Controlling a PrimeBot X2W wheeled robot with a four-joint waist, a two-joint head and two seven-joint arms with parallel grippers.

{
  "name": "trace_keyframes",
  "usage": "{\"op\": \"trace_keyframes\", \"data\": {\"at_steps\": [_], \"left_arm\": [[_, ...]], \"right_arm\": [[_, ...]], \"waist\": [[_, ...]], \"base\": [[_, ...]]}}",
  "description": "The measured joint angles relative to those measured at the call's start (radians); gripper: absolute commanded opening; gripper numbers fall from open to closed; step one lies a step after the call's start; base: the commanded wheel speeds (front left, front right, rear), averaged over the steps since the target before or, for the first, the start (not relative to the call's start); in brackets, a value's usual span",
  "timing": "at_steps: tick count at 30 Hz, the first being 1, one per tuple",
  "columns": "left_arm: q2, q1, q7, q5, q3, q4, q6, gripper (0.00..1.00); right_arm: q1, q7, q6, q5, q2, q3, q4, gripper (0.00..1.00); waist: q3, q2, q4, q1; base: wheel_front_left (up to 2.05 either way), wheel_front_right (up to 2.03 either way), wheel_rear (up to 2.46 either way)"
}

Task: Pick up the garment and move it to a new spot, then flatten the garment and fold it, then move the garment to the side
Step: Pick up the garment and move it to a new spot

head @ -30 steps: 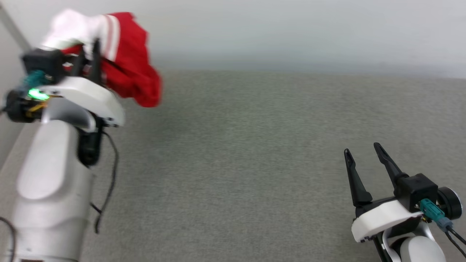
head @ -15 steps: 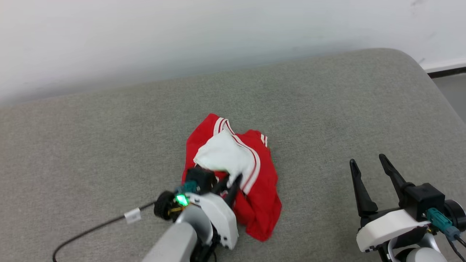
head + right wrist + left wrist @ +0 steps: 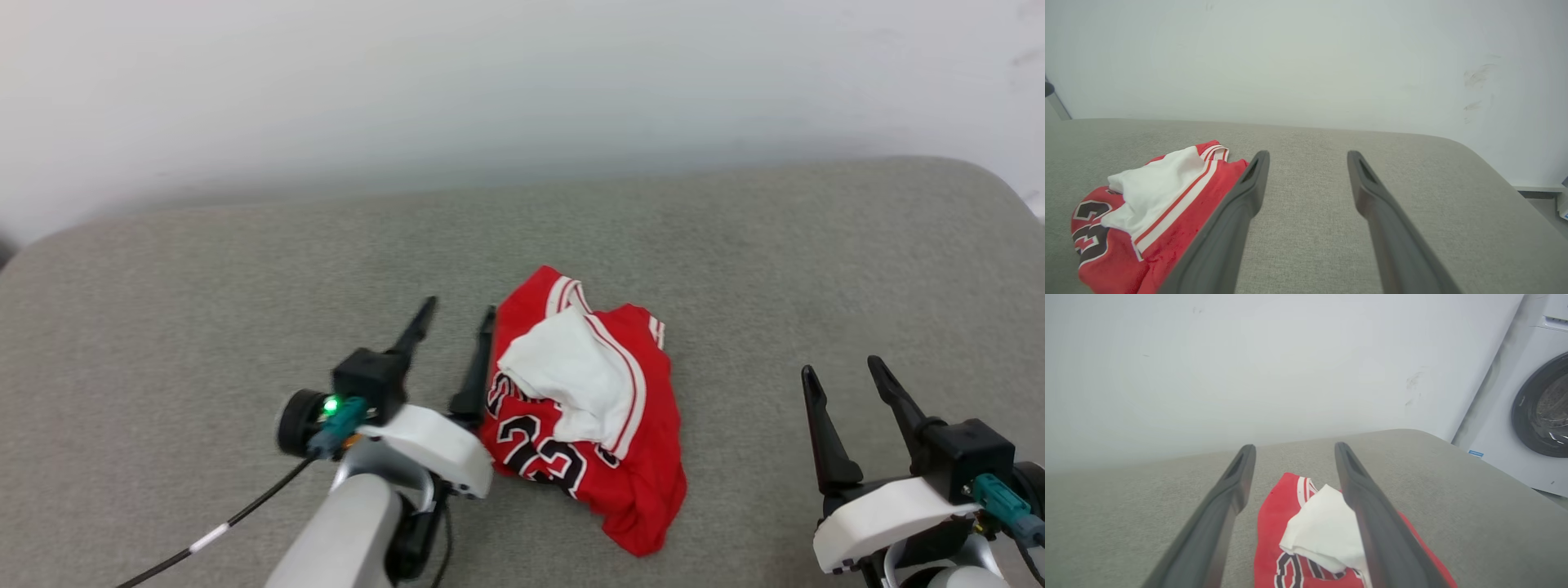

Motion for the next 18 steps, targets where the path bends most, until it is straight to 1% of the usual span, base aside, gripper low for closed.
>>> {"op": "trace_keyframes", "data": {"at_steps": [7,11,18], "left_arm": [[0.074,0.124,-0.004,0.0,0.115,-0.098,0.08,1.0],[0.109,0.202,-0.004,0.004,0.141,-0.135,0.101,1.0],[0.118,0.268,-0.003,0.009,0.139,-0.19,0.123,1.0]], "right_arm": [[0.025,0.017,0.0,0.008,0.0,0.008,-0.013,1.0],[0.039,0.021,0.0,0.013,0.0,0.015,-0.013,1.0],[0.047,0.03,0.0,0.019,0.0,0.017,-0.016,1.0]], "waist": [[-0.038,0.0,0.068,0.0],[-0.05,0.0,0.081,0.0],[-0.056,0.0,0.084,0.0]], "base": [[0.0,0.0,0.0],[0.0,0.0,0.0],[0.0,0.0,0.0]]}}
